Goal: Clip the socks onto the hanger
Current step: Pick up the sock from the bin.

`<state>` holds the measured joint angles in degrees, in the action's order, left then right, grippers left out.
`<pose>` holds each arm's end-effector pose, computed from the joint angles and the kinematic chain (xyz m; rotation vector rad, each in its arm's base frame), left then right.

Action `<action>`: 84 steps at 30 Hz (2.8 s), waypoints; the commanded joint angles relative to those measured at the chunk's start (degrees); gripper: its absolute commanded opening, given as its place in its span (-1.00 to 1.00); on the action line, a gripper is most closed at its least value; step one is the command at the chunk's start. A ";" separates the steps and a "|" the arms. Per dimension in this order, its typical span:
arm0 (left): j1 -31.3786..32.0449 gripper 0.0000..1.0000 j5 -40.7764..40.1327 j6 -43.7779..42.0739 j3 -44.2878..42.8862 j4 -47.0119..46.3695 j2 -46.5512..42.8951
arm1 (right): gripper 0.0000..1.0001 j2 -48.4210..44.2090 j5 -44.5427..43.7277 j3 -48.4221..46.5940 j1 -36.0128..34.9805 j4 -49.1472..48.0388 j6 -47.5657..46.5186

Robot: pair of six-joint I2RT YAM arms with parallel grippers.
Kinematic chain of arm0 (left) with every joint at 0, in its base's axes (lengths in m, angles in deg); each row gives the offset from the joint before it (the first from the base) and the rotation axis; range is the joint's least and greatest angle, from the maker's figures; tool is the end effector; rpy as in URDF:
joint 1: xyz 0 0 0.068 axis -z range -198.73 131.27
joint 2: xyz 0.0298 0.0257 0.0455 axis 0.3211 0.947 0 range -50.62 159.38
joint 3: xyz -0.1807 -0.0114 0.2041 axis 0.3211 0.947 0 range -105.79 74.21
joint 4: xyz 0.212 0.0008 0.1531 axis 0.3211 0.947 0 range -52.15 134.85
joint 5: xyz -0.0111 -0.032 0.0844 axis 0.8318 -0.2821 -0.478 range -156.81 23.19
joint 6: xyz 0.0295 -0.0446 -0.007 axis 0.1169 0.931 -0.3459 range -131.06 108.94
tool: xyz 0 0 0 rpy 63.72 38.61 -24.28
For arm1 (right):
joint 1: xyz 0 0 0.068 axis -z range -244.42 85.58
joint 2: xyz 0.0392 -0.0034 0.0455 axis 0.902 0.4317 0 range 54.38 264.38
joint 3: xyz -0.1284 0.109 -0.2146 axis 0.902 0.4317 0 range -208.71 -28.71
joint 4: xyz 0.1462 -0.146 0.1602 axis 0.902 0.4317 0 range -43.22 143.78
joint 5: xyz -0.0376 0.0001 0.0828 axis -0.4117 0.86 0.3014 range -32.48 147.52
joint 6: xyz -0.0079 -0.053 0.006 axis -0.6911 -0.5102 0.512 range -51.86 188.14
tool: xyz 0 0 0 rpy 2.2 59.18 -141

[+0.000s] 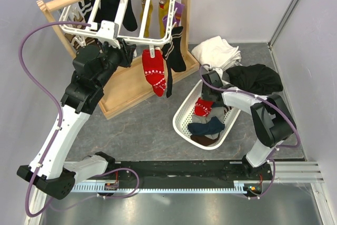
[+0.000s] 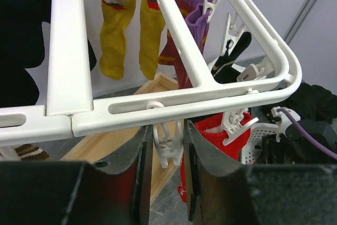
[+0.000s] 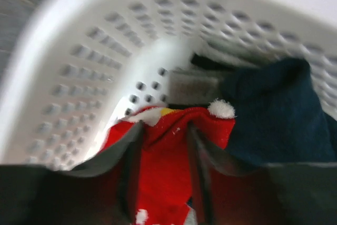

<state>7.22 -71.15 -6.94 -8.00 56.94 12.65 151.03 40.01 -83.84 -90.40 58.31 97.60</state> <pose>0.2018 -0.0951 0.4855 0.2409 1.5658 -0.3516 0.3091 0.1388 0.1720 0.1992 2.4296 0.0465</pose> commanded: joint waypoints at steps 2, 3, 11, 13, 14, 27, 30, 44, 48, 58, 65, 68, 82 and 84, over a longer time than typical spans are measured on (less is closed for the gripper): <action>0.06 -0.97 1.79 -0.96 0.48 0.24 -0.07 | 0.11 0.57 4.77 -6.65 0.31 -2.21 -4.92; 0.06 -0.96 1.70 -0.96 0.48 0.24 -0.07 | 0.17 0.57 4.95 -7.09 0.23 -2.30 -5.89; 0.06 -0.96 2.58 -0.60 0.56 -0.11 0.02 | 0.18 -3.03 2.86 -5.25 0.31 -1.95 -5.29; 0.06 -0.96 2.41 -0.69 0.56 0.07 -0.07 | 0.15 -6.28 1.44 -3.41 0.23 -1.16 -4.06; 0.06 -0.97 2.49 -0.69 0.56 0.07 0.02 | 0.10 -7.16 0.91 -2.97 0.14 -0.72 -3.53; 0.06 -0.96 3.11 -0.16 0.56 -0.28 0.10 | -0.21 -0.14 0.47 -3.75 0.67 2.19 0.51; 0.06 -0.96 3.11 -0.16 0.56 -0.20 0.28 | -0.20 1.97 0.64 -3.40 0.75 0.78 1.48; 0.06 -0.97 3.28 -0.08 0.04 -0.02 0.46 | -0.72 3.57 0.73 -3.84 0.75 2.62 -0.88; 0.06 -0.97 3.55 0.36 -0.31 0.07 0.54 | -0.96 -0.92 0.73 -4.98 0.84 5.07 -3.52; 0.06 -0.96 3.02 0.36 -1.02 1.74 0.45 | -1.00 -13.83 6.17 -6.65 0.58 7.63 -13.54; 0.06 -0.97 2.76 0.63 -1.37 2.44 0.72 | -0.89 -15.96 14.08 -6.92 0.66 8.78 -16.36; 0.06 -0.96 2.76 0.63 -1.19 2.62 0.63 | -0.89 -14.64 17.24 -5.25 0.49 8.60 -15.83; 0.06 -0.96 3.99 1.50 -1.02 3.32 1.51 | -0.82 -18.34 26.39 -0.67 -3.03 9.47 -25.67; 0.06 -0.97 4.07 1.68 -1.02 3.49 1.51 | -0.70 -16.58 26.48 -0.41 -3.64 9.48 -25.67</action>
<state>7.09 -69.66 -6.83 -8.02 56.99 13.78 133.85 64.57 -84.37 -93.46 67.84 74.36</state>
